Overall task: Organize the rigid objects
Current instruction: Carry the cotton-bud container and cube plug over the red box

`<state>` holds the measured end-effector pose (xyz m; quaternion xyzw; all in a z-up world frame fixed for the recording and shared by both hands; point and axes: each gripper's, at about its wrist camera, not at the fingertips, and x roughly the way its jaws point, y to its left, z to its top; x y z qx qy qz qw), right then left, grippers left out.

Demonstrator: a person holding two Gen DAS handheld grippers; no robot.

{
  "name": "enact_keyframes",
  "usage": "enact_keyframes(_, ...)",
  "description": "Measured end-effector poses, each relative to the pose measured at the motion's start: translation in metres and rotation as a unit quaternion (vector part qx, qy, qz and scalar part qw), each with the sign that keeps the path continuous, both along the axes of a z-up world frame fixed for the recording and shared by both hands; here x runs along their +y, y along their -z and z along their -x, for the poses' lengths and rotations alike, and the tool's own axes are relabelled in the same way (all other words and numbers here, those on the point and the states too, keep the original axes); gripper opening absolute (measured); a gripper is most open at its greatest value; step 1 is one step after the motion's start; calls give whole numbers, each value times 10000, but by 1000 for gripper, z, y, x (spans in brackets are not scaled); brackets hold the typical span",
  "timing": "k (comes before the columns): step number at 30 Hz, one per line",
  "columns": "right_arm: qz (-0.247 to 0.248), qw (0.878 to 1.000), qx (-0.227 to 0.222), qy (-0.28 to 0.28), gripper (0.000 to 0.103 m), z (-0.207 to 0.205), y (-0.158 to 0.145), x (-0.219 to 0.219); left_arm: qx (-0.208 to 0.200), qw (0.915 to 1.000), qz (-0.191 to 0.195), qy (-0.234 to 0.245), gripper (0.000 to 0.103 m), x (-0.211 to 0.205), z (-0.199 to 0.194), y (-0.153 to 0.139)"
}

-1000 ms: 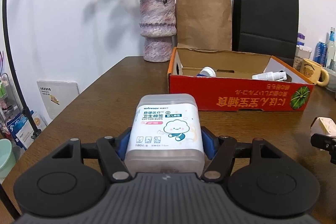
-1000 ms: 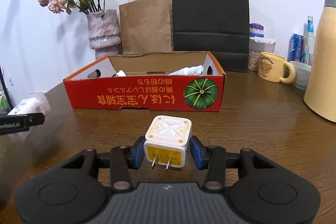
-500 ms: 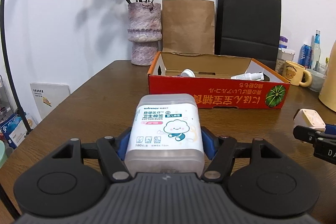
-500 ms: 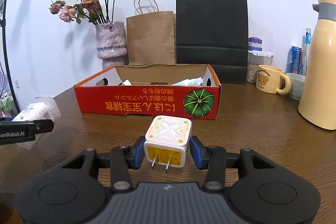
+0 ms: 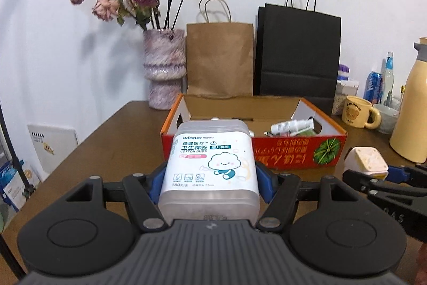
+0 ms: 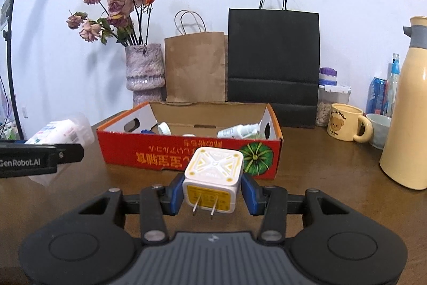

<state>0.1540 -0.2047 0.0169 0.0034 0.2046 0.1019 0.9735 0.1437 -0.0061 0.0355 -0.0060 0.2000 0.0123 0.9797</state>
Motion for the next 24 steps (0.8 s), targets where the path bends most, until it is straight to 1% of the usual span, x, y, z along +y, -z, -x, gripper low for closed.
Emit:
enact_keyframes(9,52,9999,-107,-19,44,-23,-14,7,-73,9999,47,-62,67,-9,-25,-14)
enact_keyframes(24,42,9997,-228,-40,44,-70,-27,17,-119,9994,203,-264,67,-10,-73,-27)
